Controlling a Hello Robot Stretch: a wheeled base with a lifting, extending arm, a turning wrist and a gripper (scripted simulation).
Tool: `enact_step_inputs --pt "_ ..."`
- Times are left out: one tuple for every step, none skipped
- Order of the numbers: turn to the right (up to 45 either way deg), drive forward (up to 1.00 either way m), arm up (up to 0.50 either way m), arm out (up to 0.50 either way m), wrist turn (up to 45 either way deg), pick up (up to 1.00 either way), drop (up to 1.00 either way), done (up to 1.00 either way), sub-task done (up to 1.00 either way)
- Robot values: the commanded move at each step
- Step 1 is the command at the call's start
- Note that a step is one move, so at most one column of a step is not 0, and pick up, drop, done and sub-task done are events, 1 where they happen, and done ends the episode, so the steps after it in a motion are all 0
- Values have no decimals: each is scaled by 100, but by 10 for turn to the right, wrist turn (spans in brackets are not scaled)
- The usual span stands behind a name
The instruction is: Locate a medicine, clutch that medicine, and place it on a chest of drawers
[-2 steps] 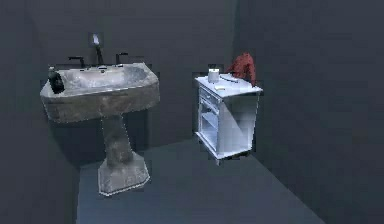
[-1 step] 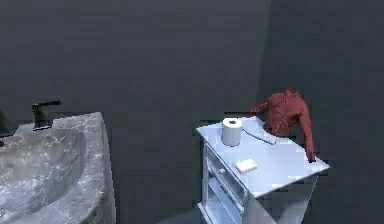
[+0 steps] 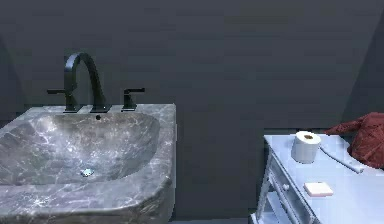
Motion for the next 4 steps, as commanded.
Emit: enact_step_inputs --pt "0 5 0 0 0 0 0 0 0" --pt "420 0 0 0 0 0 0 0 0" --pt "-360 0 0 0 0 0 0 0 0" --pt "300 0 0 0 0 0 0 0 0"
